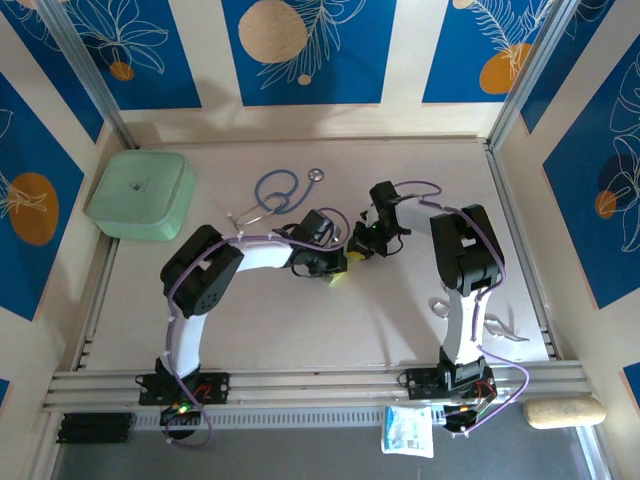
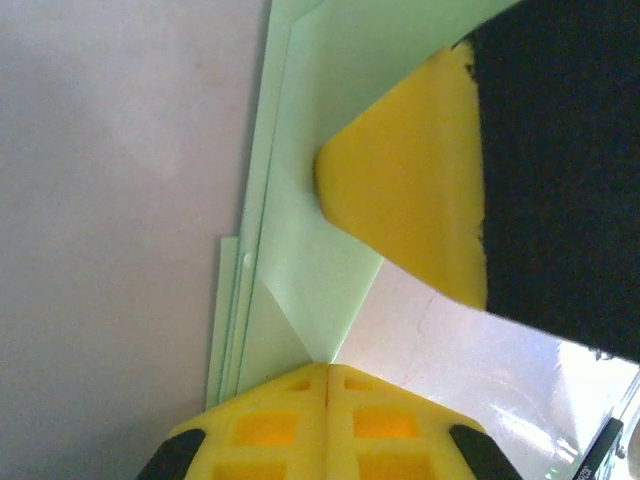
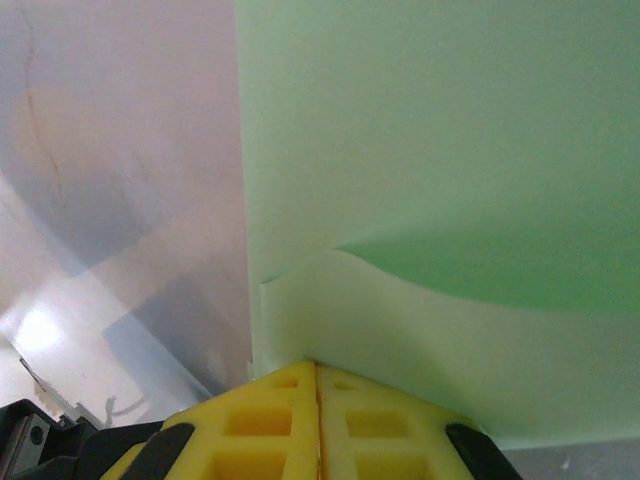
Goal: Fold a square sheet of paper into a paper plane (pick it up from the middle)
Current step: Fold the wing for the fifth time at the center of the table.
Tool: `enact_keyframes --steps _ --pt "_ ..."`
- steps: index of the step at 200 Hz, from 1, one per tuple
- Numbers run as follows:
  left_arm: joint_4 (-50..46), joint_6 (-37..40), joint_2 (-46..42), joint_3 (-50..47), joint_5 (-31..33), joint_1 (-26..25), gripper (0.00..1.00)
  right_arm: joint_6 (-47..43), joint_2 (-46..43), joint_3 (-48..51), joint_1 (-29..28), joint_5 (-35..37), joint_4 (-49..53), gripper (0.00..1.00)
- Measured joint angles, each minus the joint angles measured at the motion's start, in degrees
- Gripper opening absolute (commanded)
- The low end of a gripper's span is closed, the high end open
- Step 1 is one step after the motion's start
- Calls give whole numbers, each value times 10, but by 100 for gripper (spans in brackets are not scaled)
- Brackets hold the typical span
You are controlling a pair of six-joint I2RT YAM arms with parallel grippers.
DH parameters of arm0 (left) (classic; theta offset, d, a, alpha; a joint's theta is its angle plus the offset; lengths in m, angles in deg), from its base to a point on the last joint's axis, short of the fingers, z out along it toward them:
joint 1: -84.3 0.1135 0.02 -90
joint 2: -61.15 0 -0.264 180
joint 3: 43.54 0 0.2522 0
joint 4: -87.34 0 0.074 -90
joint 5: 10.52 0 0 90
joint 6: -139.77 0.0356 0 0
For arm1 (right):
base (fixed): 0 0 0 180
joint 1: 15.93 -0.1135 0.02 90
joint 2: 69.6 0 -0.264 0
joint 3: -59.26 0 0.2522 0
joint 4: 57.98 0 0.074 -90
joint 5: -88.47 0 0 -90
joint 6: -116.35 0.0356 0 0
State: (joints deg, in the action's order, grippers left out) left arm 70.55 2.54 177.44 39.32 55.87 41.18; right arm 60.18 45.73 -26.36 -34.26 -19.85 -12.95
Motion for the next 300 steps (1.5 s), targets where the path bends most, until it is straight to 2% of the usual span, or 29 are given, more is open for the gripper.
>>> enact_keyframes --steps 85,143,174,198,250,300 --pt "-20 17 -42 -52 -6 0 0 -2 5 -12 -1 11 17 9" --pt "-14 24 -101 -132 -6 0 0 -4 5 -13 -5 12 18 8" --pt "-65 28 -127 -135 1 0 1 -2 3 -12 -9 12 16 9" --pt "-63 26 -146 -127 8 0 3 12 -6 0 -22 13 0 9" --pt "-3 -5 -131 -103 32 0 0 72 -24 24 -88 15 -18 9" --pt "6 -24 -101 -108 51 0 0 87 -24 29 -80 3 -31 9"
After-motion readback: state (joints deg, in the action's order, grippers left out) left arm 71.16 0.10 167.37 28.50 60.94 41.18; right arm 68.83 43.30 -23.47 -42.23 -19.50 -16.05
